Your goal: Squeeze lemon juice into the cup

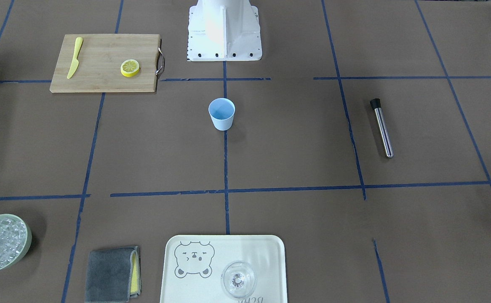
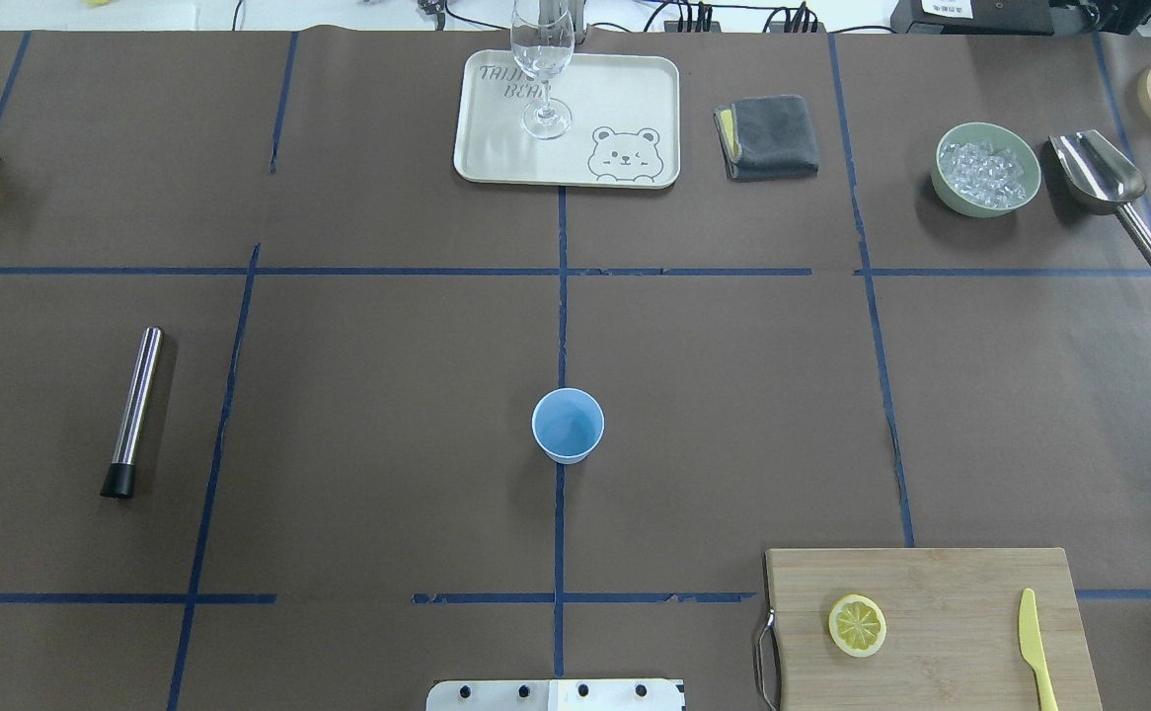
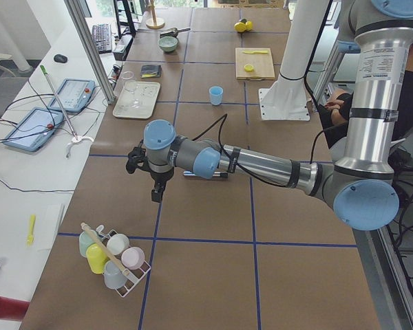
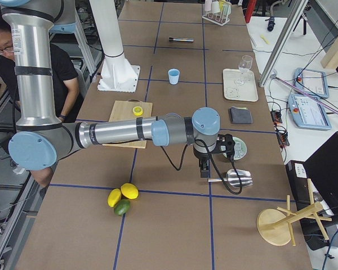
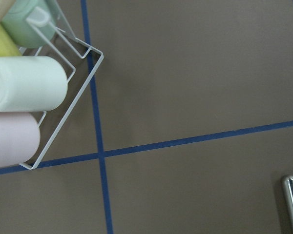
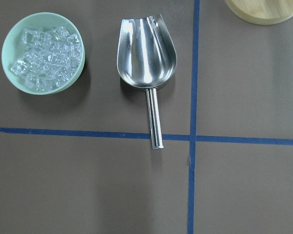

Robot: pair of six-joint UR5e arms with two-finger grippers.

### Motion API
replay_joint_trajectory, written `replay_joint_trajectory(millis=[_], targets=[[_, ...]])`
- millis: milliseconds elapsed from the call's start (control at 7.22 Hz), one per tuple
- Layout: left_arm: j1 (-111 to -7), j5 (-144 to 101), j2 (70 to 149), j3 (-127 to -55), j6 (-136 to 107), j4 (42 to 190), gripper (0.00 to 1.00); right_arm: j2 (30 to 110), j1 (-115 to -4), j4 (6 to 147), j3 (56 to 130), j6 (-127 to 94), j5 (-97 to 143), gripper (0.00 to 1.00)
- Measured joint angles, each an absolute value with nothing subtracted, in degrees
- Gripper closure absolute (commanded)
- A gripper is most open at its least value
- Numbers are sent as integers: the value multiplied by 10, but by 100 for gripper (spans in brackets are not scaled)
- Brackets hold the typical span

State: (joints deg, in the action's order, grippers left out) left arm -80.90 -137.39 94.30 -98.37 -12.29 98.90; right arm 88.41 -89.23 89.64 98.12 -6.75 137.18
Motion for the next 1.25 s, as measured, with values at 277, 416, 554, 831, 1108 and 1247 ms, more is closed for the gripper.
replay_joint_trajectory(millis=[277,416,554,831,1108,1247], targets=[[-773,-1380,964,-988,-188,997,0,890,-838,878,1026,-168,1362,0],[-759,-1378,973,-989,-220,1003,0,896,-784,852,1061,-258,1342,0],[-751,-1377,979,-990,-243,1009,0,904,-726,822,1095,-345,1317,0],[-737,-1375,988,-992,-269,1017,0,928,-633,768,1148,-466,1290,0],[-711,-1366,993,-993,-309,1036,0,945,-559,713,1172,-547,1266,0],[-702,-1361,993,-994,-328,1051,0,949,-512,689,1187,-594,1234,0]])
